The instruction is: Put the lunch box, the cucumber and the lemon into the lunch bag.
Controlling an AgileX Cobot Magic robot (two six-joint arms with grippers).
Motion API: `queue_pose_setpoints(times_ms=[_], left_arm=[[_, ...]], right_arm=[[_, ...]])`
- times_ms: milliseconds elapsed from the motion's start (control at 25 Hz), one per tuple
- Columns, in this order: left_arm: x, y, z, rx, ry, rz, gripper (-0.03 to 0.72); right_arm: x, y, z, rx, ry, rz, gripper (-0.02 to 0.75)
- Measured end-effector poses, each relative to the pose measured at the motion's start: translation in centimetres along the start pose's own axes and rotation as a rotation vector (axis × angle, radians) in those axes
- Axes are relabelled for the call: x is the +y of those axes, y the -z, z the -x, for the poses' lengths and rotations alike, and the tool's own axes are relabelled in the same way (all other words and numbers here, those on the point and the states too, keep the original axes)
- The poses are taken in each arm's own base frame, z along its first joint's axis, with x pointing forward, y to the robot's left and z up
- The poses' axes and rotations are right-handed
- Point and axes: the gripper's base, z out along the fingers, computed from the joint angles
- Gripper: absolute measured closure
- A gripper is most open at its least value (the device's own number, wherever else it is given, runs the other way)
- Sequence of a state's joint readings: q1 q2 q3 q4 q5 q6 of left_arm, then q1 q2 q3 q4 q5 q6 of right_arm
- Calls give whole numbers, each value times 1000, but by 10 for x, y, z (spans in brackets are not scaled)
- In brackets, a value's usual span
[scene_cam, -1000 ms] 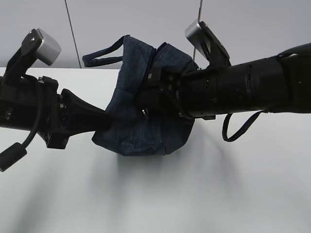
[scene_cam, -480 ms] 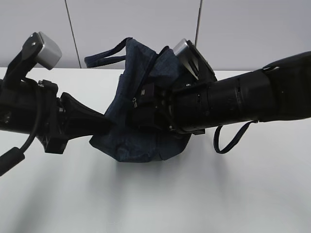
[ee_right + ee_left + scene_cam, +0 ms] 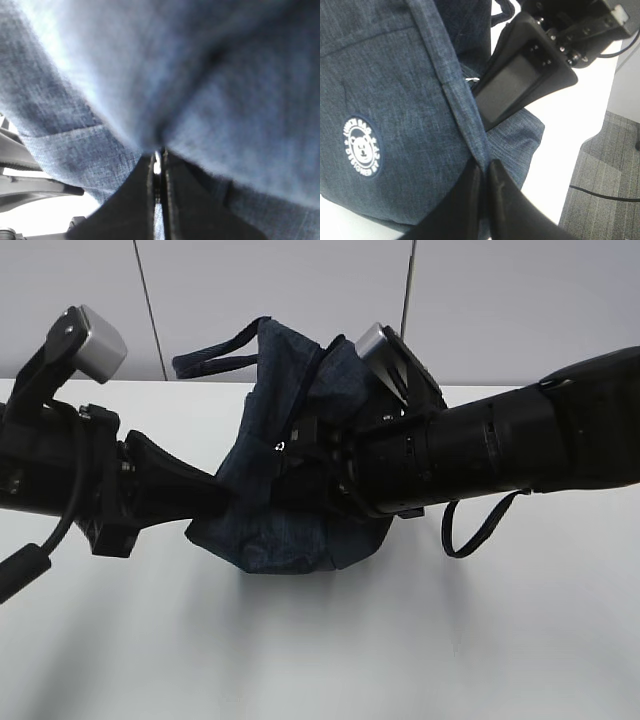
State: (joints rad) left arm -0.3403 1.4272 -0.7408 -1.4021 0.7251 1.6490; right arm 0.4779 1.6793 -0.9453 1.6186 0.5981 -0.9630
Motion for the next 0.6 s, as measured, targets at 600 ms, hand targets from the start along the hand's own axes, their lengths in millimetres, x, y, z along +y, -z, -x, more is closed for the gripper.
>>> queue_pose_setpoints(times_ms=[600], left_arm=[[0,0,0,-1,-2,4,701]], right_arm=[[22,21,3,-27,67,41,738]])
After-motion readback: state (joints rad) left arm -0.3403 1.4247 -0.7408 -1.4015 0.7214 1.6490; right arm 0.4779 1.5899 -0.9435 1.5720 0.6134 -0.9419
